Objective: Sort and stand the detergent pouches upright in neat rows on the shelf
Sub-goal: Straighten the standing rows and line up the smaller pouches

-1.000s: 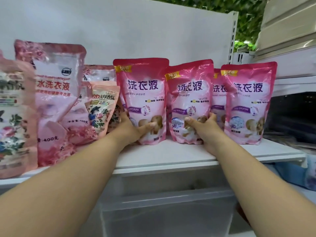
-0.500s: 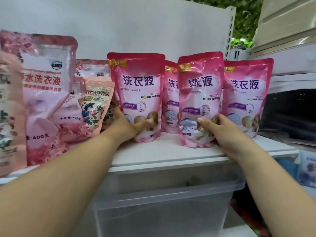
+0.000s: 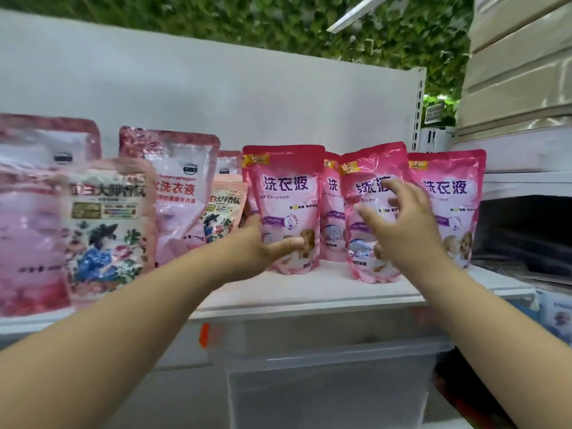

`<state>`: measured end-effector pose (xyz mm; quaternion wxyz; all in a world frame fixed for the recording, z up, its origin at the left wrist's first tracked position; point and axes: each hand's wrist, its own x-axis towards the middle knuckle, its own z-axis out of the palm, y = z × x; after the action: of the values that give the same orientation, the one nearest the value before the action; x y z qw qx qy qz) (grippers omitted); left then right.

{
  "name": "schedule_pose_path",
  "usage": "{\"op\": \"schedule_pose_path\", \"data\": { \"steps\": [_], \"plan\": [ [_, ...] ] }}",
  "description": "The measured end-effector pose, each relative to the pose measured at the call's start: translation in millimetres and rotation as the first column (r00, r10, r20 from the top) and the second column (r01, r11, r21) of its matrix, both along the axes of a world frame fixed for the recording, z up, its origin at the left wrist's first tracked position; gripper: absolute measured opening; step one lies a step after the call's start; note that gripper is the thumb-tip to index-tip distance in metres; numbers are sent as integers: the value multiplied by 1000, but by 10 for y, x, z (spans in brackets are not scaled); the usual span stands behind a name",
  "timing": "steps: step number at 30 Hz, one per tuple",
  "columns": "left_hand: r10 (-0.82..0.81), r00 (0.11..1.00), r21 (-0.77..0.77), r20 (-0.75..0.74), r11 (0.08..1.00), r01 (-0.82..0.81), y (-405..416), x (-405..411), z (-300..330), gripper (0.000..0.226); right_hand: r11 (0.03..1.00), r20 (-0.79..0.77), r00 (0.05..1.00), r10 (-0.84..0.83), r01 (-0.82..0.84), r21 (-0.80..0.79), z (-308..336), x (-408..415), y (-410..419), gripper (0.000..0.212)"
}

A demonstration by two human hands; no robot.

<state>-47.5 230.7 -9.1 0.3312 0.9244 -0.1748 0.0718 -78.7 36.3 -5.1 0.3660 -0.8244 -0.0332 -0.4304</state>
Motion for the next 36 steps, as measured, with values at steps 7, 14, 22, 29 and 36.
{"op": "schedule_pose_path", "data": {
  "steps": [7, 14, 22, 29, 36],
  "plan": [
    [217, 707, 53, 673, 939, -339, 1298, -536, 478, 82, 866, -90, 877, 471, -441, 237, 513, 129, 1260, 54],
    [382, 683, 242, 623, 736, -632, 2300, -41, 544, 125, 805, -212, 786, 581, -517, 290, 421, 381, 2292, 108],
    [329, 901, 344, 283, 842, -416, 2657, 753, 279, 129, 869, -480, 726, 493, -437, 231, 115, 1007, 2599, 109],
    [409, 896, 461, 175, 770, -442, 2542, 1022, 184, 98, 906, -565, 708, 424, -321, 277, 102, 1316, 2585, 98],
    [469, 795, 94, 385, 837, -539, 2491, 989, -49, 87, 882, -503, 740, 447, -269, 387, 19, 1385, 2556, 78]
  ]
}}
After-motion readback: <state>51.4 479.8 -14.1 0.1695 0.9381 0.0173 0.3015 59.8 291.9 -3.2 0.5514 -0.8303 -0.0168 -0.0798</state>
